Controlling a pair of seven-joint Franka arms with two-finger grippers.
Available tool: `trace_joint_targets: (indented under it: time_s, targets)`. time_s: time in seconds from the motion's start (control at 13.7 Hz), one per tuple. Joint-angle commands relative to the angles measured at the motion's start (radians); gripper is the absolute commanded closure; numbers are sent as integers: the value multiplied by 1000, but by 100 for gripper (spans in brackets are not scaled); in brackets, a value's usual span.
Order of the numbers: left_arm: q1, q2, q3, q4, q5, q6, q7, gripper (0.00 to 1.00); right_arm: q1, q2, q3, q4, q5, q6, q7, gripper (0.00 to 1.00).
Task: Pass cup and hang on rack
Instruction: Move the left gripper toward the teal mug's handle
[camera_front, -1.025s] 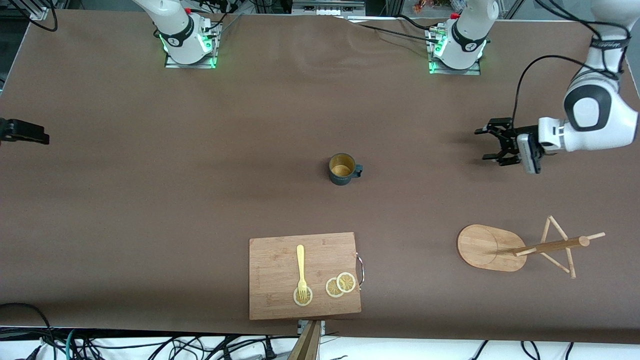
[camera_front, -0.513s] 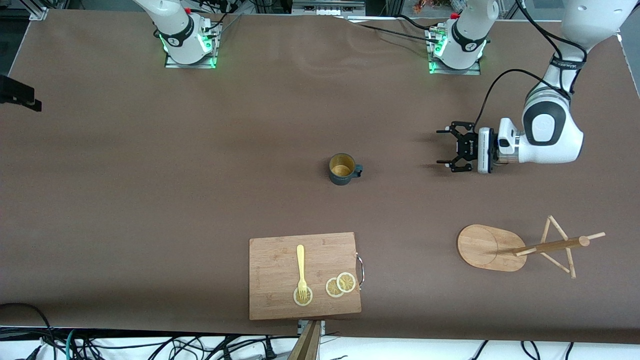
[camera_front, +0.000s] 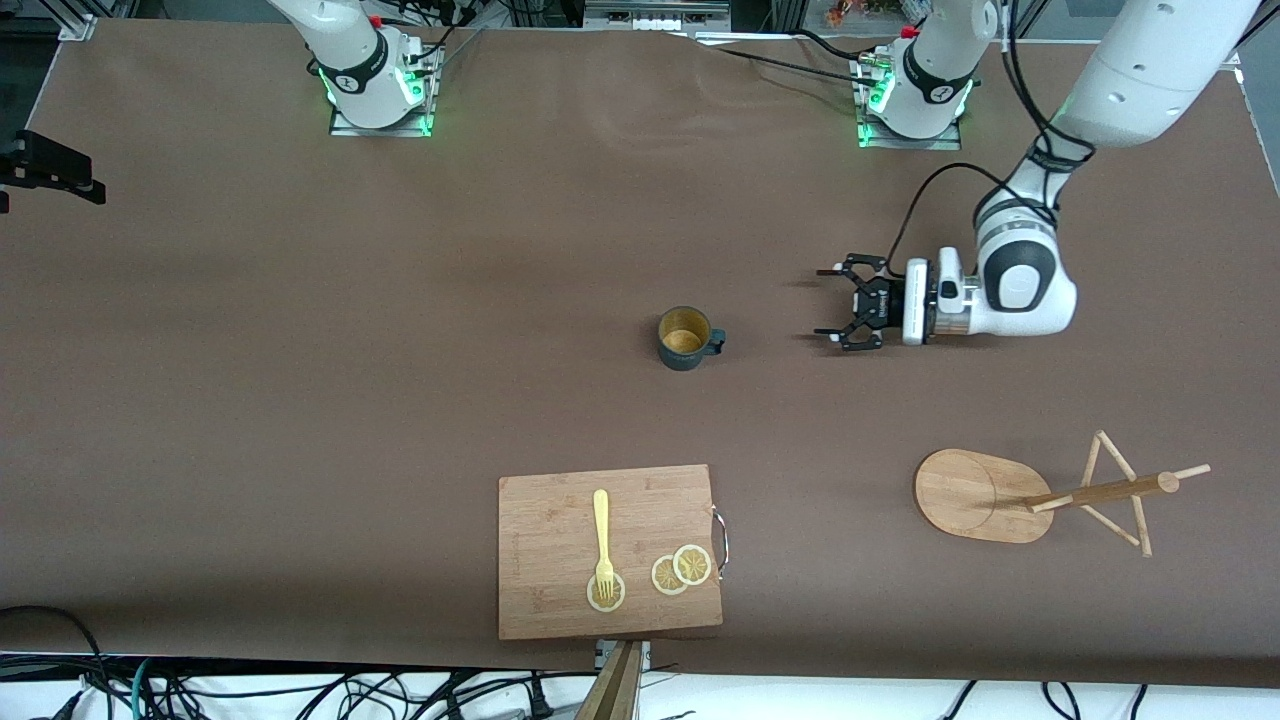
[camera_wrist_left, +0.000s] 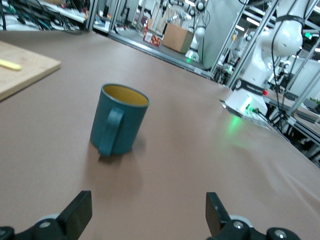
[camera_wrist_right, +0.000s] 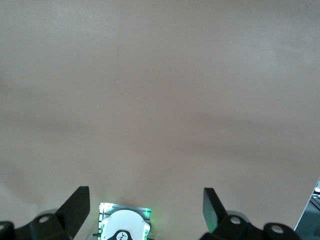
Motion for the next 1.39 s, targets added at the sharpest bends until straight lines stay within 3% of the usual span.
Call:
trace_joint_targets:
  time_s: [0.0,0.15,0.51,0.95,1.32]
  targets:
    - [-86,33,2,37,-120,16,94,0,-24,-47,52,-50,-14,20,30,0]
    - [-126,72,2,41,-215,34,175,0,-22,-35,53,-40,-8,17,138,0]
    - [-246,142,4,87,-420,62,300,0,-19,-12,53,-34,-8,23,136,0]
    - [-240,170,15,130,-411,91,360,0,-18,-5,55,-25,-8,22,134,0]
    - [-267,256,13,234,-427,100,388,0,-18,-3,55,-24,-8,25,136,0]
